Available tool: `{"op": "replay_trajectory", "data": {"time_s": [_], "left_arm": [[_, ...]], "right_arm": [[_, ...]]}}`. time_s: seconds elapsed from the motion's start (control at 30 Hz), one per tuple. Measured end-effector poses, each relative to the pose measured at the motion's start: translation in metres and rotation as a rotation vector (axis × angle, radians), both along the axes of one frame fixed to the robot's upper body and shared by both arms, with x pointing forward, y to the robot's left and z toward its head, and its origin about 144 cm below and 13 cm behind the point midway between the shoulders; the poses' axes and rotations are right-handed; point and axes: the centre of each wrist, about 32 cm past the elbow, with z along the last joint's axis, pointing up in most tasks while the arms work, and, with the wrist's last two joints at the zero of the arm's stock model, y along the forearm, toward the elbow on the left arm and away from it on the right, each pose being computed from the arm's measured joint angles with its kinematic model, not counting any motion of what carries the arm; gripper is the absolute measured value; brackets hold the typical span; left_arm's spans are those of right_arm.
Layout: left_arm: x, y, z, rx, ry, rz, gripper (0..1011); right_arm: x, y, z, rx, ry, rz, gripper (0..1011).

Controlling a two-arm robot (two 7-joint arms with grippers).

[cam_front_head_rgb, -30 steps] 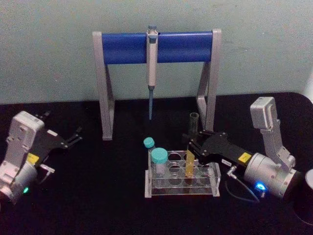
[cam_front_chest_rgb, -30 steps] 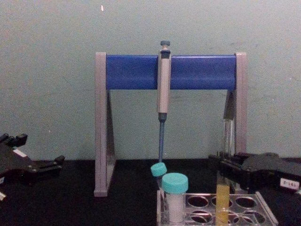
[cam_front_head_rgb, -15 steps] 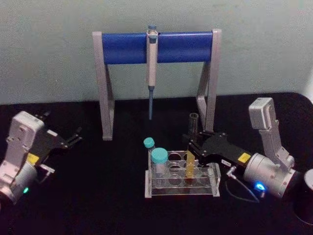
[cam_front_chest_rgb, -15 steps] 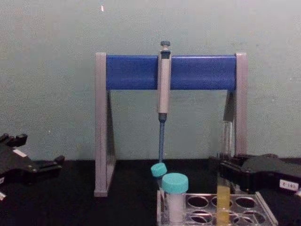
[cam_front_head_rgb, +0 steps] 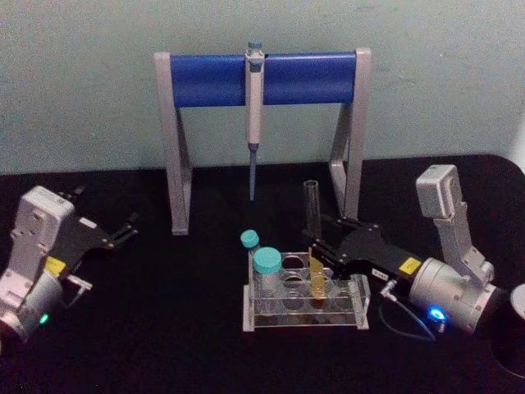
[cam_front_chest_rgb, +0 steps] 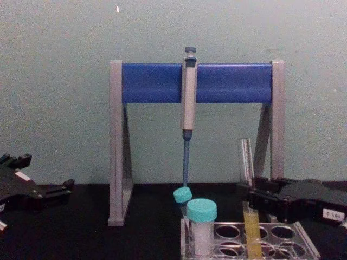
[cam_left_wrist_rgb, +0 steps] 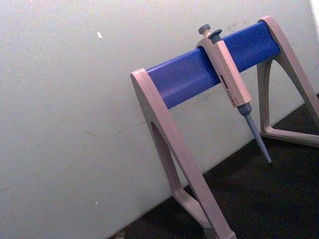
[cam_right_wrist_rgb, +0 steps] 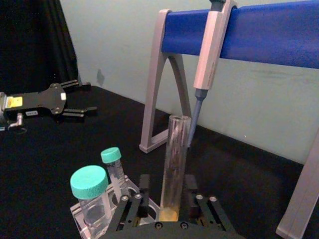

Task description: Pick up the test tube from the test tube rack, shake it, then place it back into the test tube rack.

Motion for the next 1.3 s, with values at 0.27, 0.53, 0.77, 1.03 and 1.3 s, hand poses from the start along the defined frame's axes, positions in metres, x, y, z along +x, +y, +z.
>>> {"op": "replay_trajectory", "data": {"time_s": [0.27, 0.53, 0.77, 1.03, 1.3], "left_arm": [[0.0, 0.0, 0.0, 0.0, 0.0, 0.0, 1010], [0.0, 0.0, 0.0, 0.0, 0.0, 0.0, 1010], [0.0, 0.0, 0.0, 0.0, 0.0, 0.0, 1010], [0.0, 0.0, 0.0, 0.0, 0.0, 0.0, 1010], [0.0, 0.0, 0.0, 0.0, 0.0, 0.0, 1010]], "right_arm": [[0.0, 0.0, 0.0, 0.001, 0.0, 0.0, 671], [0.0, 0.0, 0.0, 0.002, -0.001, 0.001, 908], [0.0, 0.0, 0.0, 0.003, -0.001, 0.001, 1000], [-0.014, -0.012, 0.004, 0.006, -0.02, -0.003, 1000], [-0.038, -0.028, 0.006, 0.019, -0.057, -0.11, 1000]]}}
